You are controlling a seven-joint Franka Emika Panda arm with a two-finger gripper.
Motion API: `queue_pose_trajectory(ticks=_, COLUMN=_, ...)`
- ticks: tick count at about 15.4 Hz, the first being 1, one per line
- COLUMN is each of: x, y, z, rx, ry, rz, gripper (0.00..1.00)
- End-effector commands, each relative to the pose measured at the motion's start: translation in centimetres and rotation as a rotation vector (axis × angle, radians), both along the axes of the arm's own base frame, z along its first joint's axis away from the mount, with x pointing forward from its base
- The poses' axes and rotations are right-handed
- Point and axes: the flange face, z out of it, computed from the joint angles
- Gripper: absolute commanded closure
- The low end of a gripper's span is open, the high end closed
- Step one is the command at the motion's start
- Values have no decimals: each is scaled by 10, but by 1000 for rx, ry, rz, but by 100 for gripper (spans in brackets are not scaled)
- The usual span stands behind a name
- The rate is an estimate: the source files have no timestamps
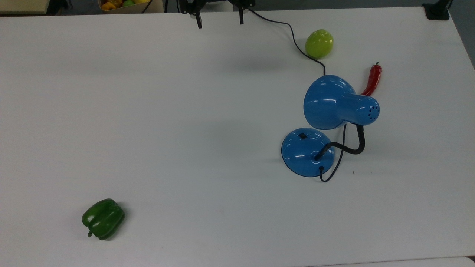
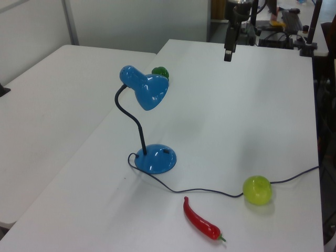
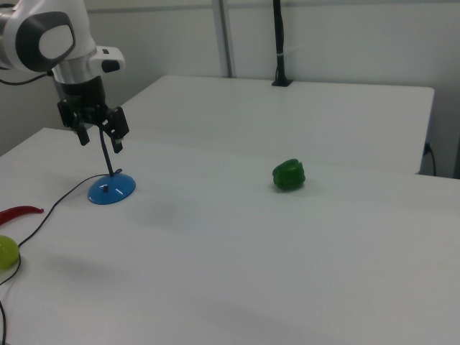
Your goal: Turn on desk lamp
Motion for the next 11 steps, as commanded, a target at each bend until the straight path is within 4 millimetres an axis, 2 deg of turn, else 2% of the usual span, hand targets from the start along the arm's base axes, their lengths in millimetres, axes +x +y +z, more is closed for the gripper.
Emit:
queue_pose_trajectory(ticks=1, x=-1, y=1, z=-1, rx=-5, ry=-20, rz=19, gripper=30)
queue_pose_trajectory(ticks=2, x=-1, y=0, z=-1, rx=-5, ry=-20, rz=18, gripper=39)
queue_pose_trajectory(ticks=5, x=-1, y=1, z=-2, rx=-5, ry=-20, rz=19, gripper=55)
queue_pose_trajectory(ticks=8, x=-1, y=1, z=-2, rx=-5, ry=-20, rz=19, gripper=81)
queue_pose_trajectory(ticks=11, x=-1, y=3, z=-4, rx=-7, ry=-19, rz=24, gripper=98)
